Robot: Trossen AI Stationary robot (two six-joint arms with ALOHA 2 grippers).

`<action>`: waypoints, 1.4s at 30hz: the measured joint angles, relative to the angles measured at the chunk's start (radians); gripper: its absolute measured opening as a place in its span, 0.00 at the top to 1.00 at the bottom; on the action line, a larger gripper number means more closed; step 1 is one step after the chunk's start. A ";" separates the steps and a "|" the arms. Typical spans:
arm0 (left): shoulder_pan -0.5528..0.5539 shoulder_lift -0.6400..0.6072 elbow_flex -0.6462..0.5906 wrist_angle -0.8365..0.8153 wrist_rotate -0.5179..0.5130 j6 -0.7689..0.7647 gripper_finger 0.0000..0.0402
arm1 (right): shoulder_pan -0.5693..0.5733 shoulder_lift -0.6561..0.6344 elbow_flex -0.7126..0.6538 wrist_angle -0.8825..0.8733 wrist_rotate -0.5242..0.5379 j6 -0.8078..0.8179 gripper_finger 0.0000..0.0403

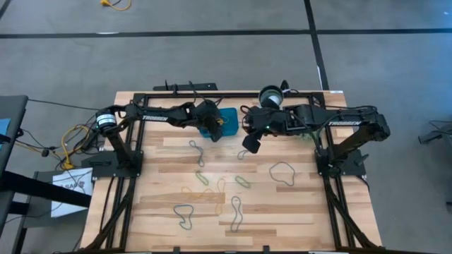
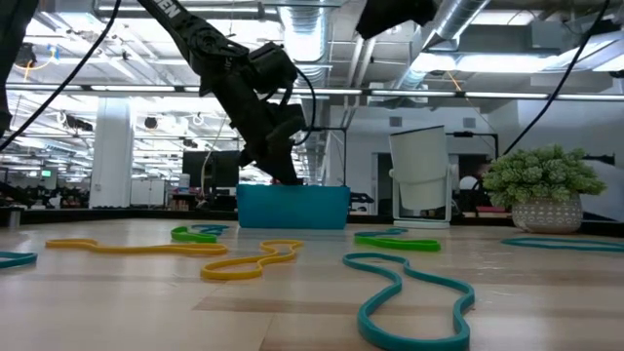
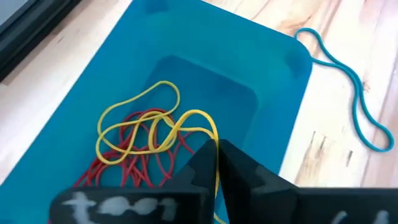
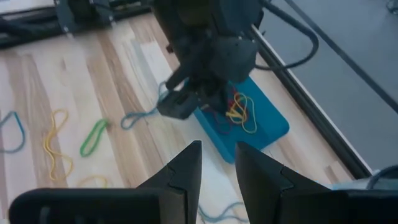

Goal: Pick and place items into bin
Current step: Put the yellow rubber band into the blue bin

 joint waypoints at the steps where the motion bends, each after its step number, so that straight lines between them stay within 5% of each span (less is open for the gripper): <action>1: 0.000 0.000 0.000 0.000 0.000 0.000 0.96 | 0.000 0.000 0.000 0.011 0.000 0.000 0.77; 16: 0.011 0.000 0.001 -0.002 0.076 0.035 0.82 | 0.000 0.000 0.000 0.092 0.000 0.000 0.77; 28: -0.005 -0.001 0.021 0.017 0.073 0.035 0.56 | 0.000 0.000 0.000 0.092 0.000 0.000 0.77; 37: -0.058 -0.002 0.290 -0.401 0.448 0.065 0.59 | 0.000 0.000 0.000 0.092 0.000 0.000 0.77; 42: -0.182 -0.002 0.350 -0.536 0.444 0.118 0.61 | 0.000 0.000 0.000 0.092 0.000 0.000 0.77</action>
